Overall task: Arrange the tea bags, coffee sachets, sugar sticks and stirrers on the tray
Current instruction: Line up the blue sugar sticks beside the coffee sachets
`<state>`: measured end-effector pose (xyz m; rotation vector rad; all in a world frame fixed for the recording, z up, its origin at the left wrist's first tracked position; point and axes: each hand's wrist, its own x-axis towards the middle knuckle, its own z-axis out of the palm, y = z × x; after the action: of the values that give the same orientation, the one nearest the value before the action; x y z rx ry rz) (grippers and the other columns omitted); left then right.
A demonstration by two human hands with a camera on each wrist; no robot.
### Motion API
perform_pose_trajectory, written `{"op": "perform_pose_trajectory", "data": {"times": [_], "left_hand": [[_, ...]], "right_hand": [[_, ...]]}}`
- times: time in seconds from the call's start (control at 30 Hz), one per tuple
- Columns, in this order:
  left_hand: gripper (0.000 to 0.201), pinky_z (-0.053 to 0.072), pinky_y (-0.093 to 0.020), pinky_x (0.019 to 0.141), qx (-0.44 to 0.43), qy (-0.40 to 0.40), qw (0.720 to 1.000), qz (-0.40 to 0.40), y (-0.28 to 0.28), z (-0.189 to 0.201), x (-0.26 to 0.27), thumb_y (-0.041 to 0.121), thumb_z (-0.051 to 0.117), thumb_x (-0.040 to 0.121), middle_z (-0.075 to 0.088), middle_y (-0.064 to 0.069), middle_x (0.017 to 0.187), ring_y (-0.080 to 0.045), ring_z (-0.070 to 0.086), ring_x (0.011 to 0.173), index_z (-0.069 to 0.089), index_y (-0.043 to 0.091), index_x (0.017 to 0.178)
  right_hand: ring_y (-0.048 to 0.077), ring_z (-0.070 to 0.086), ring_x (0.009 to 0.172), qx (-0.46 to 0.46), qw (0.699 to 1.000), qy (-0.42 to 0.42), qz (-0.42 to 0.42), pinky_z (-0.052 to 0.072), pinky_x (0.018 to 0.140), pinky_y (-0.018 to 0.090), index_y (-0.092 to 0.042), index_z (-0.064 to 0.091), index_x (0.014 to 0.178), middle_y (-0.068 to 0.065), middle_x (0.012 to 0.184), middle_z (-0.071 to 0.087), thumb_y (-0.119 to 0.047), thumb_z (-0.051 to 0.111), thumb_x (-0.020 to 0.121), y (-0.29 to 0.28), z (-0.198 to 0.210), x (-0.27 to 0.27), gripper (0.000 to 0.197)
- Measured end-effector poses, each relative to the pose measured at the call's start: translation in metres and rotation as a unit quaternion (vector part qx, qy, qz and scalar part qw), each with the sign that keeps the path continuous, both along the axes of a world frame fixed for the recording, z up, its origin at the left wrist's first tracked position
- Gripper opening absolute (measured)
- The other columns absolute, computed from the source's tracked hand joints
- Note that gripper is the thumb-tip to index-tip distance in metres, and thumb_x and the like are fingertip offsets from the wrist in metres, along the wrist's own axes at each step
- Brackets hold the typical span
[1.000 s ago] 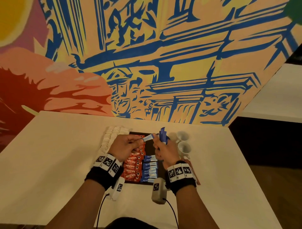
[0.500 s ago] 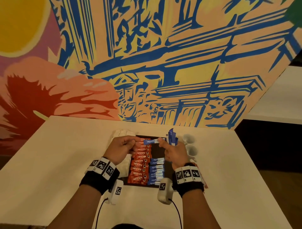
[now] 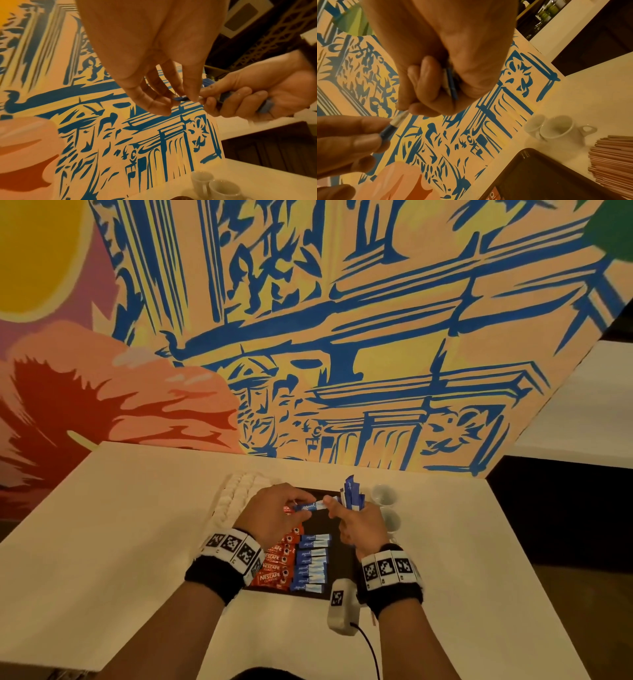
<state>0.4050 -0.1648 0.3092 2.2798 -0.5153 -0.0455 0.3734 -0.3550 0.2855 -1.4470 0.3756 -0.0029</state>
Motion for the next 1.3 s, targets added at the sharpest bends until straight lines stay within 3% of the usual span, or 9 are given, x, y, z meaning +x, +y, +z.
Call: {"op": "perform_pose_trajectory", "data": {"times": [0.13,0.27,0.4,0.57,0.67,0.9,1.07,1.3], "left_hand": [[0.027,0.051,-0.028,0.086,0.082,-0.036,0.996,-0.018,-0.017,-0.001,0.001,0.032,0.071,0.091,0.068,0.012,0.107,-0.004,0.06,0.092,0.07,0.032,0.118],[0.025,0.051,-0.03,0.085,0.12,-0.031,0.992,-0.015,-0.024,-0.009,0.003,0.033,0.068,0.092,0.069,0.009,0.105,-0.007,0.058,0.091,0.071,0.031,0.117],[0.024,0.051,-0.025,0.082,0.123,0.017,0.991,0.041,-0.022,-0.023,0.013,0.032,0.07,0.092,0.069,0.008,0.107,-0.006,0.059,0.088,0.071,0.029,0.116],[0.011,0.055,-0.032,0.084,0.162,0.089,0.98,0.074,-0.02,-0.058,0.035,0.032,0.07,0.091,0.071,0.007,0.102,-0.013,0.066,0.095,0.07,0.035,0.101],[0.013,0.055,-0.03,0.083,0.19,0.124,0.97,0.086,-0.026,-0.089,0.05,0.03,0.072,0.09,0.069,0.007,0.102,-0.015,0.065,0.095,0.071,0.032,0.103],[0.015,0.053,-0.03,0.086,0.24,0.159,0.956,0.058,-0.045,-0.153,0.086,0.029,0.068,0.09,0.067,0.005,0.111,-0.015,0.063,0.099,0.072,0.029,0.105],[0.025,0.051,-0.038,0.096,0.298,0.149,0.943,-0.006,-0.056,-0.177,0.109,0.028,0.061,0.093,0.062,0.001,0.124,-0.023,0.059,0.113,0.069,0.028,0.116],[0.027,0.051,-0.041,0.094,0.329,0.141,0.933,-0.037,-0.07,-0.198,0.121,0.027,0.062,0.093,0.058,-0.006,0.126,-0.027,0.054,0.116,0.067,0.025,0.12]], "right_hand": [[0.008,0.037,0.036,0.009,1.0,0.012,0.016,0.029,0.036,0.02,-0.009,0.058,0.08,0.005,0.064,0.057,-0.027,0.075,0.091,-0.016,0.004,0.0,0.027],[0.008,0.036,0.039,0.016,0.999,0.042,0.016,0.028,0.037,0.021,-0.011,0.06,0.085,0.0,0.061,0.051,-0.04,0.068,0.094,-0.028,-0.004,0.001,0.032],[0.007,0.036,0.042,0.002,0.996,0.087,0.009,0.029,0.04,0.021,-0.013,0.067,0.096,-0.002,0.064,0.049,-0.053,0.059,0.096,-0.044,-0.019,0.003,0.041],[0.009,0.036,0.045,0.008,0.992,0.123,0.008,0.03,0.04,0.022,-0.015,0.064,0.095,-0.003,0.064,0.048,-0.052,0.057,0.098,-0.052,-0.034,0.005,0.038],[0.009,0.041,0.046,-0.004,0.99,0.141,0.005,0.033,0.04,0.023,-0.016,0.065,0.094,-0.004,0.063,0.051,-0.051,0.058,0.098,-0.055,-0.045,0.011,0.036],[0.012,0.05,0.056,-0.026,0.983,0.181,0.02,0.04,0.046,0.025,-0.017,0.069,0.1,0.0,0.071,0.057,-0.049,0.058,0.099,-0.062,-0.075,0.032,0.033],[0.012,0.053,0.057,-0.043,0.978,0.203,0.014,0.042,0.046,0.024,-0.016,0.068,0.102,0.001,0.071,0.06,-0.047,0.059,0.099,-0.061,-0.09,0.046,0.033],[0.011,0.052,0.054,-0.05,0.977,0.208,0.008,0.041,0.045,0.023,-0.015,0.067,0.099,-0.001,0.068,0.059,-0.044,0.058,0.1,-0.055,-0.113,0.054,0.031]]}}
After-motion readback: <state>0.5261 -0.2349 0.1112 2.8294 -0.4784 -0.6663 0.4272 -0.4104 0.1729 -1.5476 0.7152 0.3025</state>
